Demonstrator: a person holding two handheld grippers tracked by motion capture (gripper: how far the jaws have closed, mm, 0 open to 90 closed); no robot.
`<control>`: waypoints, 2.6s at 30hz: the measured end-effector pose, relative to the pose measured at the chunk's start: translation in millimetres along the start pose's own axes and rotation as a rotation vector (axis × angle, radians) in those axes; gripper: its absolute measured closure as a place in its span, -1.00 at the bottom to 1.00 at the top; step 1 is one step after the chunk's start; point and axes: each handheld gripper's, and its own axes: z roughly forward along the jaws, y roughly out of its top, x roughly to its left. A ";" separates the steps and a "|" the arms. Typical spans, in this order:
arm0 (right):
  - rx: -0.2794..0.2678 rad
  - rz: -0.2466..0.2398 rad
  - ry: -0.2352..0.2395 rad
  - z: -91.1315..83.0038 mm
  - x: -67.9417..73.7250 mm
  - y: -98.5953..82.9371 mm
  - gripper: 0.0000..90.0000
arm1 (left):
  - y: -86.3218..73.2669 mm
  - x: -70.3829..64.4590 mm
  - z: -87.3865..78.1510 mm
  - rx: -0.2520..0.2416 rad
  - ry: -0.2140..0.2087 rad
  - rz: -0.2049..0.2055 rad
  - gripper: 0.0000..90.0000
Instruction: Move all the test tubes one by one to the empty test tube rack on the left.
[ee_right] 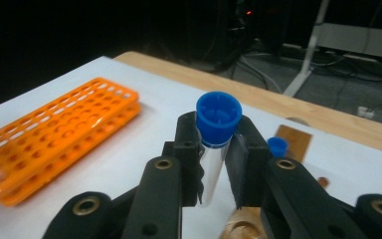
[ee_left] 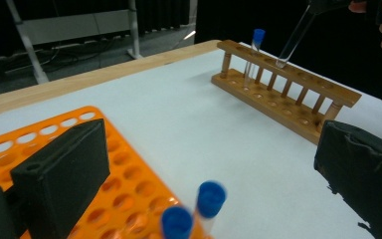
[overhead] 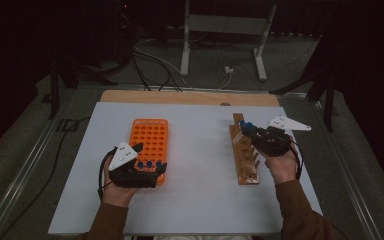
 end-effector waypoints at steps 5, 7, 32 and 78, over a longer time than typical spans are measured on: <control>0.020 -0.009 0.049 3.3 12.0 -2.0 0.71 | 6.5 -13.8 14.8 0.002 -0.017 0.017 -0.94; 0.025 -0.012 0.067 4.6 17.4 -3.3 0.71 | 9.3 -20.1 20.4 0.004 -0.026 0.025 -0.93; 0.097 -0.055 0.218 6.7 61.0 -13.9 0.71 | 17.9 -85.1 83.9 0.073 -0.078 0.094 -0.56; 0.059 -0.013 0.145 6.0 48.3 -19.8 -0.66 | 2.9 -72.2 83.7 0.078 -0.107 0.072 0.74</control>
